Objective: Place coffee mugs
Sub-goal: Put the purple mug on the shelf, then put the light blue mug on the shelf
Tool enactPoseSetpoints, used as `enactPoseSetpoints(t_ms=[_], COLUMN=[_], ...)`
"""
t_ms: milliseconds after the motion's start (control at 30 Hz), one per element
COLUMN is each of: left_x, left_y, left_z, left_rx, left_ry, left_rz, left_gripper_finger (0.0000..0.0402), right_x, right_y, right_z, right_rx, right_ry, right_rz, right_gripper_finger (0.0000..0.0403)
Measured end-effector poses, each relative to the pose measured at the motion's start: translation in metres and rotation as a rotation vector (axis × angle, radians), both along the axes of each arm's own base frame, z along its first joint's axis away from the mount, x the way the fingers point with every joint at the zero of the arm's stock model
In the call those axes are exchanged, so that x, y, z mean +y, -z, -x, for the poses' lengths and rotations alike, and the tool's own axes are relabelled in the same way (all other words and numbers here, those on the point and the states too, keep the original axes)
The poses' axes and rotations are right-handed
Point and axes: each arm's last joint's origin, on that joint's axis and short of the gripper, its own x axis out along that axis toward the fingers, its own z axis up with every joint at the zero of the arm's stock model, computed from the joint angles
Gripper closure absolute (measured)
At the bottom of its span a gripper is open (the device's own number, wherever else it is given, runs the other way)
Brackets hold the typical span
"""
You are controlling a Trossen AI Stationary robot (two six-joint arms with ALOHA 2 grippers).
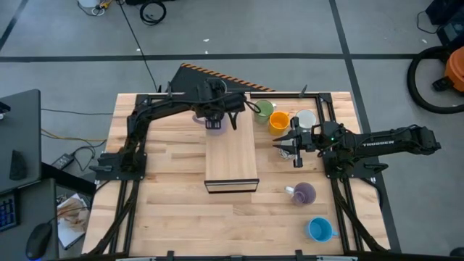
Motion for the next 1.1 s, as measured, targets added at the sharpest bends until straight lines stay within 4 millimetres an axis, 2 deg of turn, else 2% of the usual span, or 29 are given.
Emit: enactPoseSetpoints(t_ms=[233, 867, 1100], left_x=[0.007, 0.008, -0.011], left_y=[-0.001, -0.002, -0.007], left_z=[0.001, -0.001, -0.002], left_rx=[0.030, 0.098, 0.083], left_ry=[0.007, 0.101, 0.144], left_rz=[-0.044, -0.066, -0.090], left_gripper_finger=[0.0166, 0.0166, 0.0166], right_x=[0.000, 0.000, 0.000], right_y=[0.000, 0.000, 0.000], right_z=[0.000, 0.000, 0.000], right_rx=[0.000, 0.000, -0.001], right_ry=[0.000, 0.001, 0.001], right_rz=[0.000, 0.001, 0.005], right_gripper_finger=[0.0316, 0.0316, 0.0316])
